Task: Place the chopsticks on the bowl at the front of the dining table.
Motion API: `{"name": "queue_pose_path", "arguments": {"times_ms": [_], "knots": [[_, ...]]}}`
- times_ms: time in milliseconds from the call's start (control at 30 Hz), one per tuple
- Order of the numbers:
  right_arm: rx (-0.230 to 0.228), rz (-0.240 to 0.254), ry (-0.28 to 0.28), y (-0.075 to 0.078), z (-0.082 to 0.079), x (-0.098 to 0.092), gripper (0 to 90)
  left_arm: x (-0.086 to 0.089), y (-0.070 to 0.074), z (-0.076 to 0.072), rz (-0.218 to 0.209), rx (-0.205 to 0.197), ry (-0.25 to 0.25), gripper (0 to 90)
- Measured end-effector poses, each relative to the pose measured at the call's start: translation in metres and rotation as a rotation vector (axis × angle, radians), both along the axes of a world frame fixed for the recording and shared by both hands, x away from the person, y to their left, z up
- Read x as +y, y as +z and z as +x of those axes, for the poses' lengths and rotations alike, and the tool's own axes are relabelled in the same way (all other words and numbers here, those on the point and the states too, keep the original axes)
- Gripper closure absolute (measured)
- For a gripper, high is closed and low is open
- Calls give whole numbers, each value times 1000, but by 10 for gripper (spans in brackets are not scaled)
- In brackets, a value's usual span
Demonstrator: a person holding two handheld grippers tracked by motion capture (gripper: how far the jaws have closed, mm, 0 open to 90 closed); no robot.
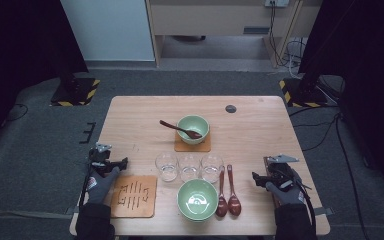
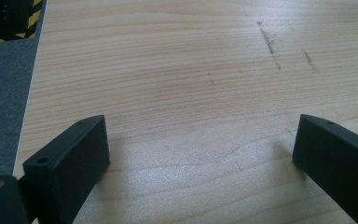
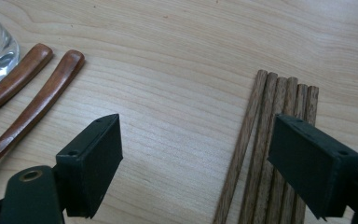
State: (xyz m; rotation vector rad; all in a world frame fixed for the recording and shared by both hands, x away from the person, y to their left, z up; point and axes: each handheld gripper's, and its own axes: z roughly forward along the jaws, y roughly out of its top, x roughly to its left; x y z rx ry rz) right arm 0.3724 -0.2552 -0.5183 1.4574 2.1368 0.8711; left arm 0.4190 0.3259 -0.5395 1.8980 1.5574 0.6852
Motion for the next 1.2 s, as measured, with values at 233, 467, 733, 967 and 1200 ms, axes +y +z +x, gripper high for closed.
{"name": "queue_pose_path", "arguments": {"times_ms": [233,467,733,967,1200], "knots": [[14,11,6,-2,0,0,209,0,0,0,0,0,0,28],[31,14,22,-4,0,2,235,0,0,0,0,0,0,28],[49,0,29,-7,1,4,250,0,0,0,0,0,0,28],[60,-30,28,-10,1,4,253,0,0,0,0,0,0,28],[61,-25,46,-10,1,7,275,0,0,0,0,0,0,28]]}}
